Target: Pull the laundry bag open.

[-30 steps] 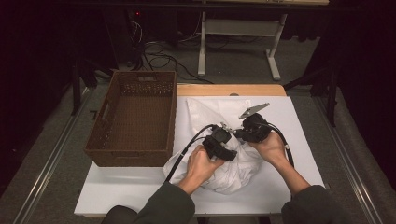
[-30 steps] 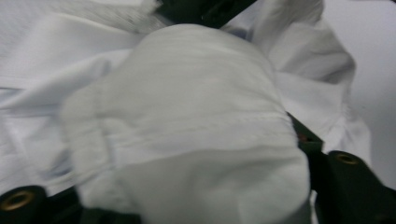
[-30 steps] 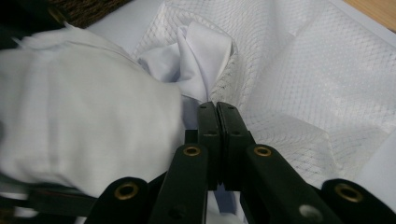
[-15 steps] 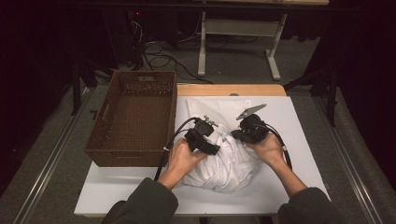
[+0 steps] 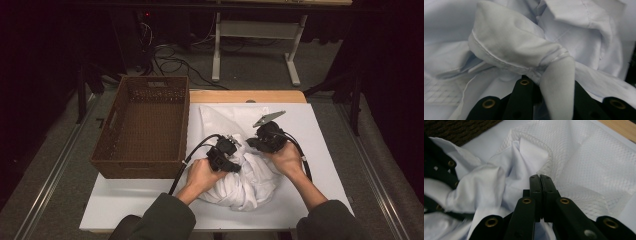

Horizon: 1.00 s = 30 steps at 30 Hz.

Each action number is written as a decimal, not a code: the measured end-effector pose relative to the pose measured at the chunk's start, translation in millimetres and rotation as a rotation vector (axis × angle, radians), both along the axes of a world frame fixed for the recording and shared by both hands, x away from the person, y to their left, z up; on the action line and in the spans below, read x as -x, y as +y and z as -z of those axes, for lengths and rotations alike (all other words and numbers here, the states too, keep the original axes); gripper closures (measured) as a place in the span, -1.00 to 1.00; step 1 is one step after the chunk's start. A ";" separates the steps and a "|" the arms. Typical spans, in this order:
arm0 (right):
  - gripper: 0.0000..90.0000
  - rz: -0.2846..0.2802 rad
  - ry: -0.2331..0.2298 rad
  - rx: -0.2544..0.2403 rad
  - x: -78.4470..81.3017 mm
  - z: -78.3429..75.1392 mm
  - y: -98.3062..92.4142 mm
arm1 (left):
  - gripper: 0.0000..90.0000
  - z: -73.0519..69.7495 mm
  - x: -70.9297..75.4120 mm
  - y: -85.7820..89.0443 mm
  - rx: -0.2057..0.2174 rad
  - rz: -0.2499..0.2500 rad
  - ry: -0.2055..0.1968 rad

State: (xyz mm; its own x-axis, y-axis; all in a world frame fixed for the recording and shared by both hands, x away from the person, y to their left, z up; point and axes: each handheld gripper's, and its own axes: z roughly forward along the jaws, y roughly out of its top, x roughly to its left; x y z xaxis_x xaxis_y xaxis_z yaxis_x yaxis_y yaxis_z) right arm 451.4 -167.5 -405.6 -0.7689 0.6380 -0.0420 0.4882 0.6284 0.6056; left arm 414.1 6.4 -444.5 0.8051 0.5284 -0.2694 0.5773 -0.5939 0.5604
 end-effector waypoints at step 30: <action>1.00 -0.015 0.008 0.002 5.1 0.3 1.2 | -0.35 -31.2 -15.7 30.4 -0.084 -0.251 -0.090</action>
State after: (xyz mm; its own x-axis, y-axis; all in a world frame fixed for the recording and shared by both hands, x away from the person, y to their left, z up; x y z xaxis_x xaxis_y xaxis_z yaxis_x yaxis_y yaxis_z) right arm 446.3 -166.3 -405.9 -0.7788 0.6261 -0.0375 0.4834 0.6372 0.6003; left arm 429.8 36.8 -413.4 0.6647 0.7319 -0.1499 0.6626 -0.4849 0.5708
